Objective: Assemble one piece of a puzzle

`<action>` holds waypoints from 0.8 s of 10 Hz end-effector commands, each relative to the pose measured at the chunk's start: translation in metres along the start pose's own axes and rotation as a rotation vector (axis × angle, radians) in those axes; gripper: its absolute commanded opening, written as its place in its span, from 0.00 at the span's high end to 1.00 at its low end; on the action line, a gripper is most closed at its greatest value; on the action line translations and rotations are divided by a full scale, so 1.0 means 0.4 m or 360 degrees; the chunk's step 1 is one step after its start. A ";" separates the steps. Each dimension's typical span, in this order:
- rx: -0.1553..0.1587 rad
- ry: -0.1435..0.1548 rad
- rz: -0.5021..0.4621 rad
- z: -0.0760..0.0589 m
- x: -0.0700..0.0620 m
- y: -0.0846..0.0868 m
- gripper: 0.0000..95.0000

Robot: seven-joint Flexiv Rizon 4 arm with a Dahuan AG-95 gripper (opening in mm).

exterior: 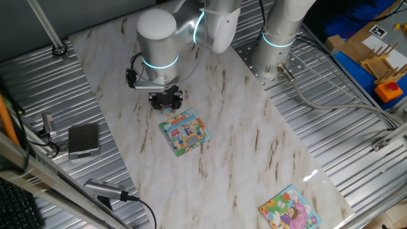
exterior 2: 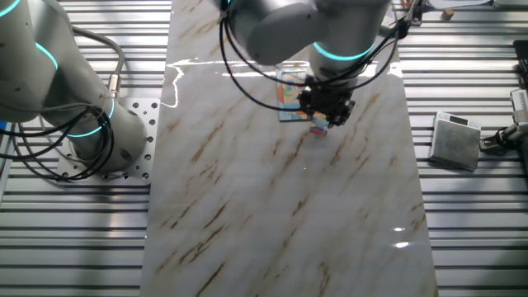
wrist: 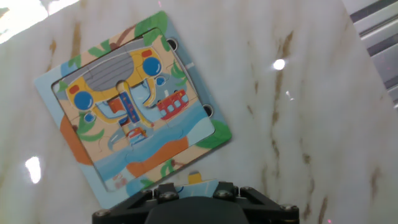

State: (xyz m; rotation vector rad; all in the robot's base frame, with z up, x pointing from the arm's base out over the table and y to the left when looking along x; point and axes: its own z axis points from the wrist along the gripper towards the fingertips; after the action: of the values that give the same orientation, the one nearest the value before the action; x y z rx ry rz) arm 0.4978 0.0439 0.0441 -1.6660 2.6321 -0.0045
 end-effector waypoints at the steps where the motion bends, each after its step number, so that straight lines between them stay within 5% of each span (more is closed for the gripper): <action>1: -0.0003 0.0002 -0.0002 -0.014 -0.011 -0.004 1.00; 7: 0.0001 0.0010 -0.0011 -0.017 -0.016 -0.003 1.00; 8: -0.0005 0.0002 -0.0112 -0.017 -0.016 -0.003 1.00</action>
State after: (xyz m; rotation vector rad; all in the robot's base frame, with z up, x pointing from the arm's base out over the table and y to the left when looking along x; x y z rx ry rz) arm 0.5021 0.0481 0.0505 -1.7146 2.6060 -0.0082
